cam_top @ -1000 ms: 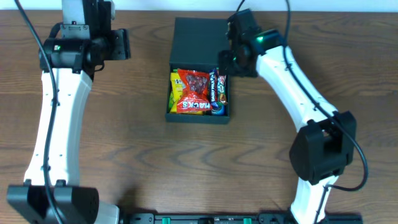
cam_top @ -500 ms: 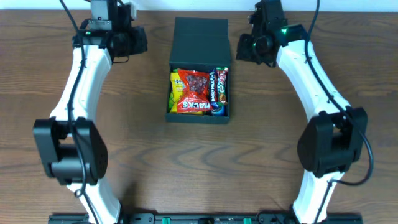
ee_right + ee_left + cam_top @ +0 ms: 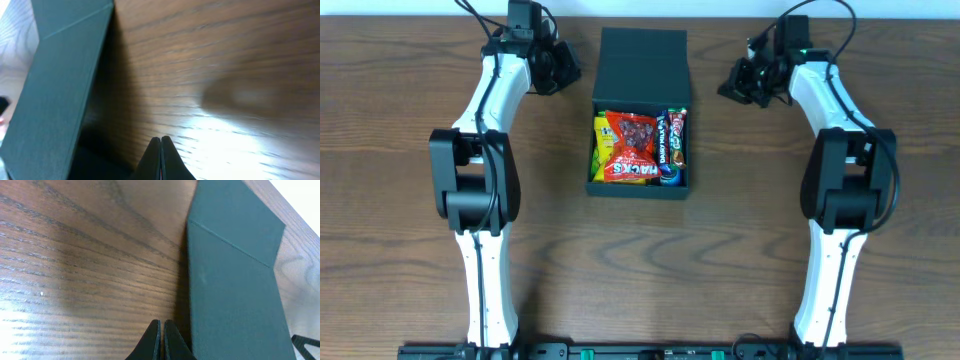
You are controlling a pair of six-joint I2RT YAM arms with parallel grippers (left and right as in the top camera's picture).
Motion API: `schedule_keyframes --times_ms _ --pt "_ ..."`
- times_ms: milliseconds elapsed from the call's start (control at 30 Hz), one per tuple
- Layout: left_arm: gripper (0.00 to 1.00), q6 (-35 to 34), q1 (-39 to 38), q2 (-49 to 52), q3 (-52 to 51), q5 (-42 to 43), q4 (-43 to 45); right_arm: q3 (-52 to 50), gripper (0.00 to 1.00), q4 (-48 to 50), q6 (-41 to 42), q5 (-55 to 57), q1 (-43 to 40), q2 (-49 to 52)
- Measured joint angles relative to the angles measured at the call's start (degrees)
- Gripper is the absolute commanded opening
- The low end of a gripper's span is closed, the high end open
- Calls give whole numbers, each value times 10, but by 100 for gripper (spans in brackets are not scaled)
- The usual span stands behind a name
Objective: Pack container
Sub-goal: 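Raise both grippers to the upright lid's top edge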
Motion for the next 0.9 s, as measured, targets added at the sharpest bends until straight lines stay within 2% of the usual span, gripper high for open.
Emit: schedule_keyframes --times_ms 433,900 --pt "6 -30 -6 31 2 42 -6 0 1 1 0 -30 39 10" --pt "6 -29 -8 34 2 103 37 0 1 73 -13 -137 44 19"
